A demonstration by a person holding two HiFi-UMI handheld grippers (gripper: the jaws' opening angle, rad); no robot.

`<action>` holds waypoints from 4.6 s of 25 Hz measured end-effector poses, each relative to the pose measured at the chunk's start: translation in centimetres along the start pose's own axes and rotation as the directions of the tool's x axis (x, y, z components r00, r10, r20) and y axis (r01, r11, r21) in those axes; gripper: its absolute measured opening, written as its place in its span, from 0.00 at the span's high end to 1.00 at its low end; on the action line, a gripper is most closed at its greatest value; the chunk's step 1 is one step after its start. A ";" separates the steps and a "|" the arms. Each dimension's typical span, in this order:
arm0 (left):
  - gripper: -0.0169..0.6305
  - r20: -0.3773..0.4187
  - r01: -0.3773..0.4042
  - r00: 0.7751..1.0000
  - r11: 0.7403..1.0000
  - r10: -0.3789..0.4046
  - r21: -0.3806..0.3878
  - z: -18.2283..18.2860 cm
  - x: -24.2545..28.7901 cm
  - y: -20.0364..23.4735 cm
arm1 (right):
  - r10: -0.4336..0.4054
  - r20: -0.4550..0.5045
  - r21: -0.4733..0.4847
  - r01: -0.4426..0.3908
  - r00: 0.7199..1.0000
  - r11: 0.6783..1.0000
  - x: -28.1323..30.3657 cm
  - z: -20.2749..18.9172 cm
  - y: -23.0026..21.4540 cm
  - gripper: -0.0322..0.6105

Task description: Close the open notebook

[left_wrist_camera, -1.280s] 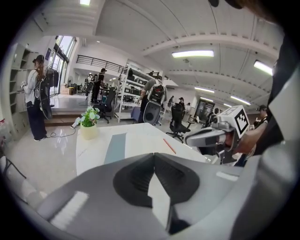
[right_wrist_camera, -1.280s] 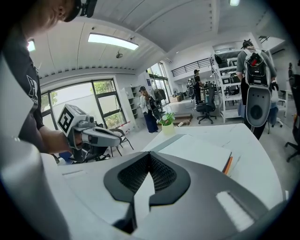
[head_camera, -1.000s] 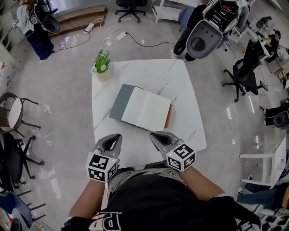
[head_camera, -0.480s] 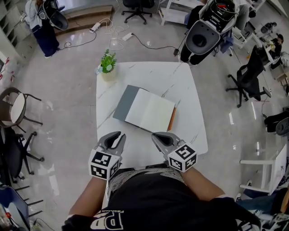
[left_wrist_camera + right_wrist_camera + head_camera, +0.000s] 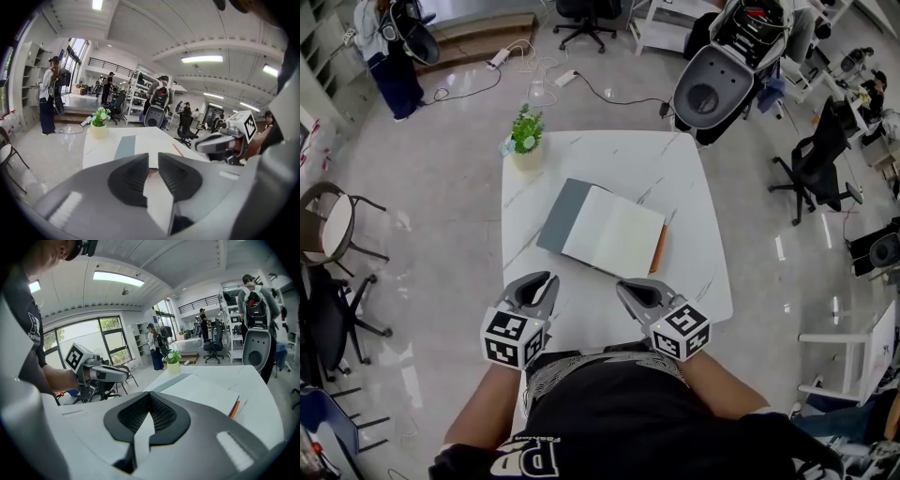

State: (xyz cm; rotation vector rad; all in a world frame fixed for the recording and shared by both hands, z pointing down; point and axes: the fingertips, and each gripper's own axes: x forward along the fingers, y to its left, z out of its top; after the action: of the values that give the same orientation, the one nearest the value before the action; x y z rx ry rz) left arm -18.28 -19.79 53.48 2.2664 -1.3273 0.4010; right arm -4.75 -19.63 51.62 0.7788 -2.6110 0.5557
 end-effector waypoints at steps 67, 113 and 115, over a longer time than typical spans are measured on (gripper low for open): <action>0.84 0.200 0.240 0.971 0.527 -0.133 -0.815 -4.4 9.7 13.1 | -0.097 -0.047 0.034 0.099 0.994 0.995 -1.8 -2.4 -2.2 0.96; 0.87 -0.054 0.332 0.940 0.941 -0.336 -0.065 5.2 9.2 -9.0 | -0.118 0.072 0.052 0.114 0.990 0.992 -9.0 -2.0 -6.0 0.96; 0.87 -0.081 0.332 0.939 0.943 -0.333 -0.031 4.7 9.5 -9.6 | -0.124 0.075 0.058 0.120 0.989 0.991 -9.3 -2.1 -6.3 0.96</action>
State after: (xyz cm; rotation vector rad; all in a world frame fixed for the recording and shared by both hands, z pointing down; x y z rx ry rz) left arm -5.20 -25.34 51.56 2.3728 -0.8773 0.3603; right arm 6.66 -19.44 50.98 0.9895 -2.6066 0.5717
